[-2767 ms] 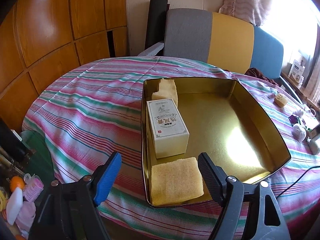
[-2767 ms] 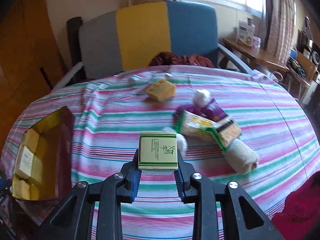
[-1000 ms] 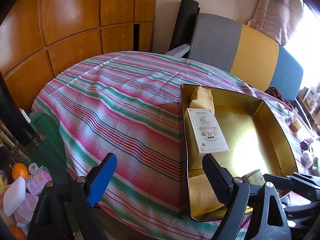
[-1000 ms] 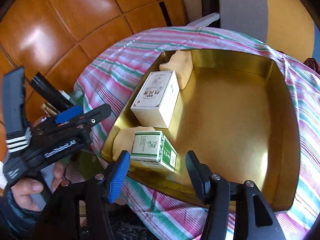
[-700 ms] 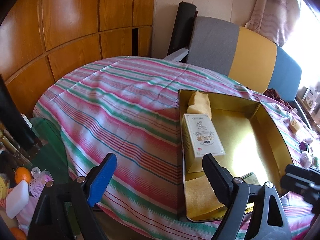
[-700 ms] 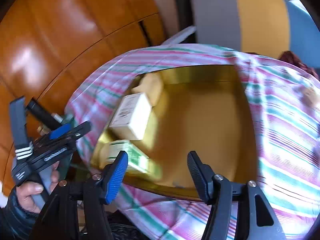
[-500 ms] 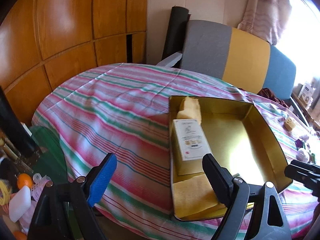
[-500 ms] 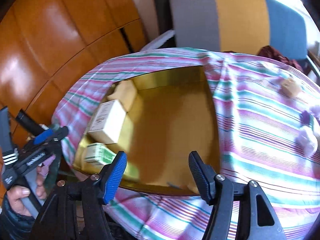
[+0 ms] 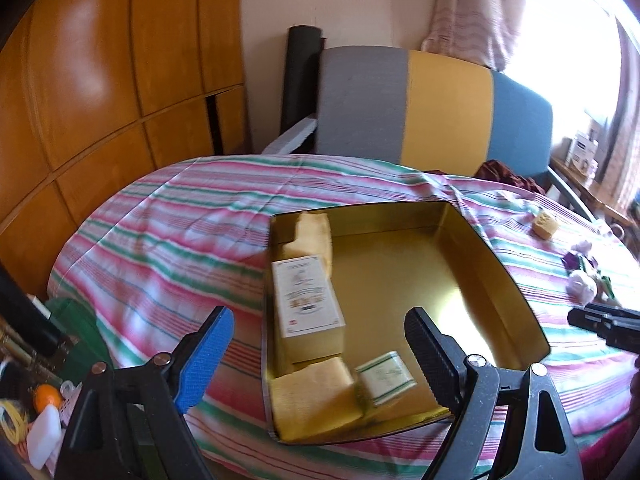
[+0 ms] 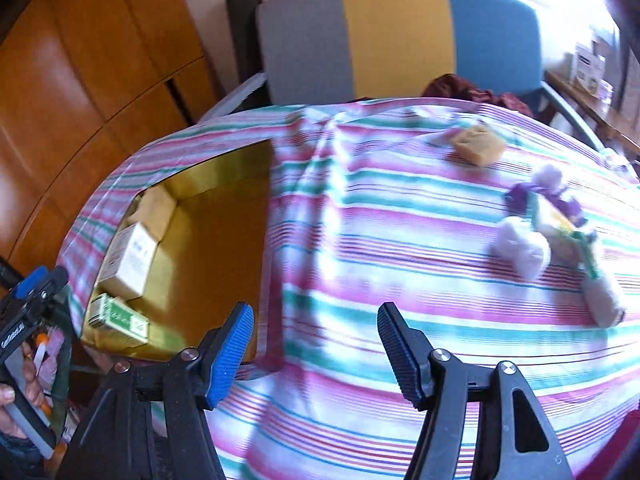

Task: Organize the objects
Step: 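Move the left gripper to the small yellow sponge and grasp it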

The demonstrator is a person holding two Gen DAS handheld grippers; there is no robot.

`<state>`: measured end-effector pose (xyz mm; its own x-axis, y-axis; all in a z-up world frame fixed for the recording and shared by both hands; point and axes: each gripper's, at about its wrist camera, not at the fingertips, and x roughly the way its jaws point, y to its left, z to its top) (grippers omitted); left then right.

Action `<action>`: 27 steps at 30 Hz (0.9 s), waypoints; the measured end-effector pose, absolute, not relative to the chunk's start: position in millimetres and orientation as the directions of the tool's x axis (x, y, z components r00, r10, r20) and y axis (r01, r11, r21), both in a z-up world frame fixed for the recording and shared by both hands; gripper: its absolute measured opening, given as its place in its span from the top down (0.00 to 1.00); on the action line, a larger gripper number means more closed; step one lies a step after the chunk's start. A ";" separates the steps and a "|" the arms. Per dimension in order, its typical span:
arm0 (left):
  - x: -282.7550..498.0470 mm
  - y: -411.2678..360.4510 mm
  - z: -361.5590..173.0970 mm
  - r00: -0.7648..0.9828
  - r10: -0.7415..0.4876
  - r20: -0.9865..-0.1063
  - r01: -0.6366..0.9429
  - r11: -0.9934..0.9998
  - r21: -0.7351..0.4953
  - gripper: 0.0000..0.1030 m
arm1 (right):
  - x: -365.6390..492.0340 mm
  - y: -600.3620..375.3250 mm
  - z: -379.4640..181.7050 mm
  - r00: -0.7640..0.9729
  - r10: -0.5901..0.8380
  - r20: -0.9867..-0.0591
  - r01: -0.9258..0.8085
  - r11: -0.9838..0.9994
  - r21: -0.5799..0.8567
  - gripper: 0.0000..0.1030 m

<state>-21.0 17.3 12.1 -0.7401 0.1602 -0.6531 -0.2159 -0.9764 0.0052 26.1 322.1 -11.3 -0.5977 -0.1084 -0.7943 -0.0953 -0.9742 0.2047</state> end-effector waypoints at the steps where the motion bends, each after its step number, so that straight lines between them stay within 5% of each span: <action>1: -20.5 23.2 12.8 -0.740 0.167 -0.652 -0.228 -0.974 0.010 0.15 | 27.6 329.3 -10.3 -0.600 -0.096 -0.794 -0.109 -0.974 0.200 0.36; 19: -23.1 132.7 26.8 -0.687 0.322 -0.651 -0.452 -0.891 0.036 0.12 | 51.3 484.6 -9.5 -0.529 0.230 -0.817 -0.491 -0.868 0.073 0.33; 27: -32.5 205.0 30.7 -0.599 0.388 -0.701 -0.550 -0.835 0.007 0.12 | 69.3 531.1 -24.5 -0.543 0.198 -0.816 -0.615 -0.756 0.226 0.33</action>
<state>-32.5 205.0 30.7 -0.5987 0.3881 -0.7006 -0.5499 -0.8352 0.0073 69.3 531.1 -24.5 -0.5435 0.1980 -0.8157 -0.6145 -0.7558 0.2259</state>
